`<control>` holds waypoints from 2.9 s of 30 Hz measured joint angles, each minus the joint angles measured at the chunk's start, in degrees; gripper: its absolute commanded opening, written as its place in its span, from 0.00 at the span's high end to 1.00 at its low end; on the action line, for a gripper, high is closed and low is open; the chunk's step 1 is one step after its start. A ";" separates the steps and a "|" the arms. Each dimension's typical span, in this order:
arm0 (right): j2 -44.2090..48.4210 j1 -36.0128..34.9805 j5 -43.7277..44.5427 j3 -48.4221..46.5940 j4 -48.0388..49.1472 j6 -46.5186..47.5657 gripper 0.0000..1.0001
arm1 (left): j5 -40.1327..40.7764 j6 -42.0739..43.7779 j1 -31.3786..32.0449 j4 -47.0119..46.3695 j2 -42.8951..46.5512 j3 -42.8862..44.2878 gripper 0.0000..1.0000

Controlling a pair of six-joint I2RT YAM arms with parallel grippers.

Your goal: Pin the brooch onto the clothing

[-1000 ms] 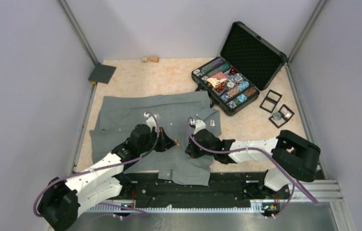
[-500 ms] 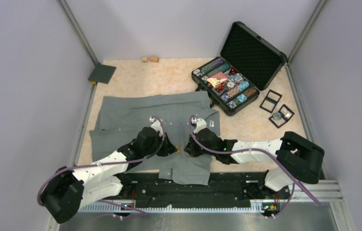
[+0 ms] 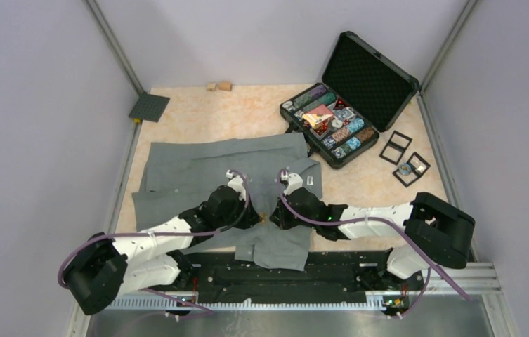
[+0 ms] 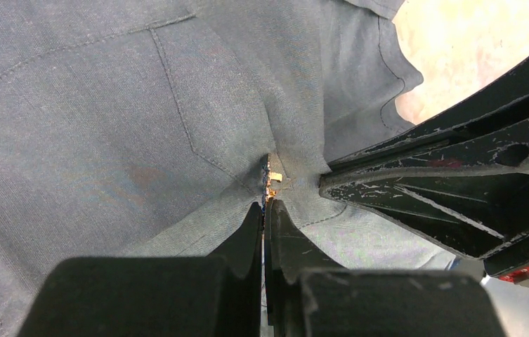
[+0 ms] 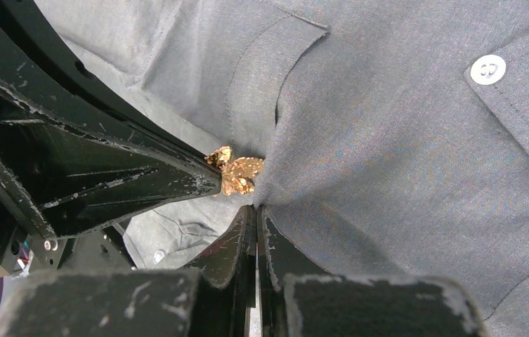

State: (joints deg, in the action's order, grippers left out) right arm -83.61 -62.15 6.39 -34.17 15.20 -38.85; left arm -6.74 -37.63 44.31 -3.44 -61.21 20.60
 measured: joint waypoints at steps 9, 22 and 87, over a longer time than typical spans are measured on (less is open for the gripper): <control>0.00 0.00 -0.24 0.04 0.74 -0.17 1.00 | 2.34 1.14 2.03 0.46 -2.95 2.16 1.00; 0.00 0.00 -0.22 0.04 0.68 -0.15 1.00 | 4.96 1.66 3.65 1.86 -4.96 4.15 1.00; -4.13 -0.07 -6.47 4.13 9.20 -3.65 1.00 | 10.93 -0.46 5.99 -4.07 2.10 -2.19 1.00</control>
State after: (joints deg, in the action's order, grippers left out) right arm -87.74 -62.22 -0.08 -30.04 24.40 -42.50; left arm 4.19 -38.09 50.30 -7.51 -59.11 18.41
